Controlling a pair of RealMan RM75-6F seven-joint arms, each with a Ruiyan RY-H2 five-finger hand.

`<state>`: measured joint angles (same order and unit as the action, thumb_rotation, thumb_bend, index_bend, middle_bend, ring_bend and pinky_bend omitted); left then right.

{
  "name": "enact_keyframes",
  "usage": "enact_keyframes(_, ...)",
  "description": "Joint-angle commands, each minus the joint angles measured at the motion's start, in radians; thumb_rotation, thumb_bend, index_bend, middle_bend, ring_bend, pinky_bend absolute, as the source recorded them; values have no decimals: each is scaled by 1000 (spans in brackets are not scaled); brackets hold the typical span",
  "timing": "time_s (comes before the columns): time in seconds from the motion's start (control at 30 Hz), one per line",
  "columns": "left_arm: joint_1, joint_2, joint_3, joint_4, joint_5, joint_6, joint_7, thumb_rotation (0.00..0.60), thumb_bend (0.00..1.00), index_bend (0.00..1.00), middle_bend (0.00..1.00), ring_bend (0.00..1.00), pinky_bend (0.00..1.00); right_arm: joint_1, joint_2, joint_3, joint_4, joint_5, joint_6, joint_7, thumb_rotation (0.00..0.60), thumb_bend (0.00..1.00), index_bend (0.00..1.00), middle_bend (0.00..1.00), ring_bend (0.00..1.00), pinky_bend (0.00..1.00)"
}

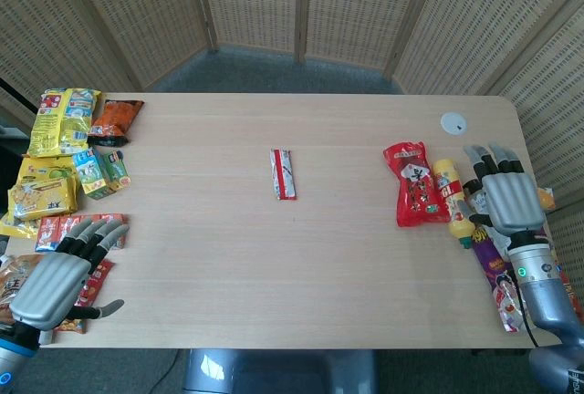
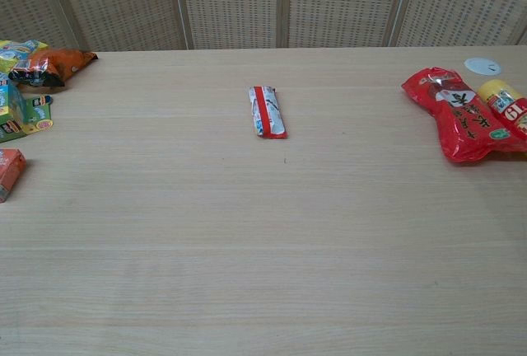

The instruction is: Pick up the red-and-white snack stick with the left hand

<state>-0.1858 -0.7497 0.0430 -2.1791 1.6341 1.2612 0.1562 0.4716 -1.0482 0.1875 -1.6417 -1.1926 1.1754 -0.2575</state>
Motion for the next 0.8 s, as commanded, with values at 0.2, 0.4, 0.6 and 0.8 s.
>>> enact_keyframes(0.2, -25, -5, -5, 13, -10, -35, -8, 516, 194, 0, 0, 0, 0, -16, 0, -4, -12, -10, 17, 6, 510, 320, 0, 0, 0, 0)
enact_keyframes(0.4, -74, 8, -21, 34, -20, -95, 10, 517, 202, 0, 0, 0, 0, -38, 1, -6, -18, -6, 36, 20, 519, 321, 0, 0, 0, 0)
enact_keyframes(0.6, -150, 1, -60, 69, -102, -192, 59, 517, 213, 0, 0, 0, 0, -54, -9, -10, -5, 0, 43, 33, 515, 323, 0, 0, 0, 0)
enact_keyframes(0.8, -236, -76, -101, 156, -151, -272, 118, 516, 219, 0, 0, 0, 0, -53, -23, -9, 20, 8, 33, 28, 513, 324, 0, 0, 0, 0)
